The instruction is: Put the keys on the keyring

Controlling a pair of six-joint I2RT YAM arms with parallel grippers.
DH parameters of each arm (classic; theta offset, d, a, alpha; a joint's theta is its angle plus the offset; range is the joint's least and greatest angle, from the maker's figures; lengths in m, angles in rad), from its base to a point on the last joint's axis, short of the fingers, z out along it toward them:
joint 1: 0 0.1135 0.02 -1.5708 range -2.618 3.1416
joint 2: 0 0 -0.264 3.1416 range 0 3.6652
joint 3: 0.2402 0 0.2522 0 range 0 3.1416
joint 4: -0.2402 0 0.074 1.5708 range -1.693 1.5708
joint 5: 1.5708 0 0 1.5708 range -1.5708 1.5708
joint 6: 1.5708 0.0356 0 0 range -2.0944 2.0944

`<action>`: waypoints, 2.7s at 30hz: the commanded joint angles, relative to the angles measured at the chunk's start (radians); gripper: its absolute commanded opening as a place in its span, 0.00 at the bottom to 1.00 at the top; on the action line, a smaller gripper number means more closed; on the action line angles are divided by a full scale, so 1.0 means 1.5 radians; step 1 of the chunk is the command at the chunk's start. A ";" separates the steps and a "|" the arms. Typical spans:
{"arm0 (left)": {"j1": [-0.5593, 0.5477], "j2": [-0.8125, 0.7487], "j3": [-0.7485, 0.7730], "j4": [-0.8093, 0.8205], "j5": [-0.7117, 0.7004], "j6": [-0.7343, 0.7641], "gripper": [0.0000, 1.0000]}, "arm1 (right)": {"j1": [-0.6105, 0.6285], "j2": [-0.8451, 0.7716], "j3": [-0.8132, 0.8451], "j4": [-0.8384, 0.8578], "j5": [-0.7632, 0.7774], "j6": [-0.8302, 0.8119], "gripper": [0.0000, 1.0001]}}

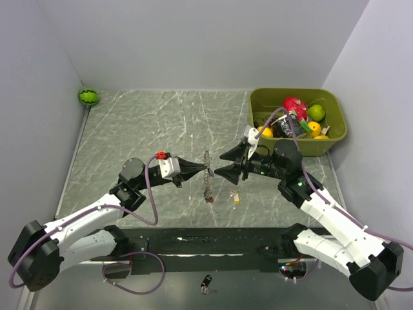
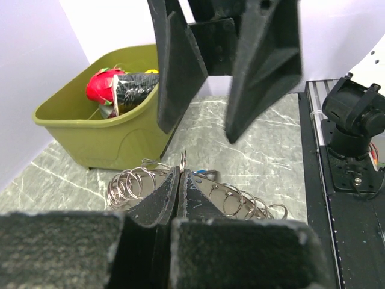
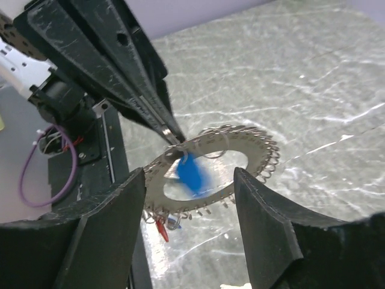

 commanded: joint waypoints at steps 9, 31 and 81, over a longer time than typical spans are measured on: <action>-0.002 -0.048 -0.014 0.037 0.025 0.035 0.01 | -0.113 0.043 0.008 0.105 -0.099 0.170 0.65; -0.002 -0.043 -0.018 0.030 0.027 0.050 0.01 | -0.126 0.236 0.036 0.256 -0.277 0.441 0.57; -0.002 -0.021 0.001 0.019 0.045 0.051 0.01 | -0.109 0.310 0.048 0.356 -0.365 0.485 0.23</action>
